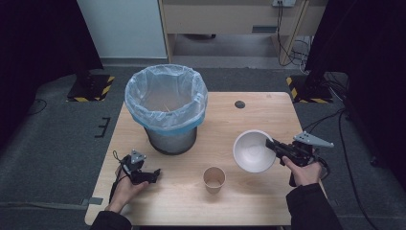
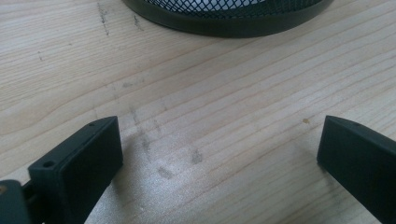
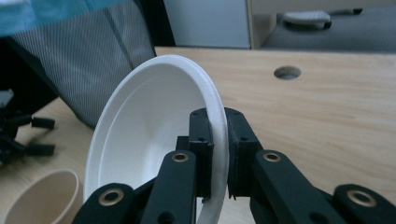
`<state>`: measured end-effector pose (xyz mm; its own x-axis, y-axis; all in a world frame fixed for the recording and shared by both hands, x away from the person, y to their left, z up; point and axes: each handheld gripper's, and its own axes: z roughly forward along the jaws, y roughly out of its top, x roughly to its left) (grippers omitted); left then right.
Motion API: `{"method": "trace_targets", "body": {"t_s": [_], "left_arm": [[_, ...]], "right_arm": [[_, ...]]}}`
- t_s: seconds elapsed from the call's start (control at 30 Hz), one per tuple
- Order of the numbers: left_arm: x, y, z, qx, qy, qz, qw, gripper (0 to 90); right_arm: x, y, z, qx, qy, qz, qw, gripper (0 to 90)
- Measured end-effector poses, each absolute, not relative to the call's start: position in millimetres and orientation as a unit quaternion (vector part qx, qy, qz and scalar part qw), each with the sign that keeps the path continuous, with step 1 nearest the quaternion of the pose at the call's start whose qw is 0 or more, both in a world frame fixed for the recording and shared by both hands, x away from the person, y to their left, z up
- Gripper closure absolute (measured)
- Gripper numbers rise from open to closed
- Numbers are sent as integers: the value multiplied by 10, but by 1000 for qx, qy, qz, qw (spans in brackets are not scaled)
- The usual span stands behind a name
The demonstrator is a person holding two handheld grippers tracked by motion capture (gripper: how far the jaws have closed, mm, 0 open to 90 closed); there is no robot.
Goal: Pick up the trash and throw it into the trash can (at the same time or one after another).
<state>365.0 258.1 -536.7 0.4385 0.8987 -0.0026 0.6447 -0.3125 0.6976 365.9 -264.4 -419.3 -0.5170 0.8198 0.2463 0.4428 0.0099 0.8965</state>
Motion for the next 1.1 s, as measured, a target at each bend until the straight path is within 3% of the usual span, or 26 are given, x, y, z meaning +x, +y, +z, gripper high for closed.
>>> {"method": "trace_targets", "body": {"t_s": [0.5,1.1], "left_arm": [[3650,2580,-5367,785,491,198,320,0],[3650,2580,-5367,785,491,198,320,0]], "right_arm": [[3657,-2785,-3721,444,622,612,204,832],[3778,-2662,-3311,424,578,663,217,831]]}}
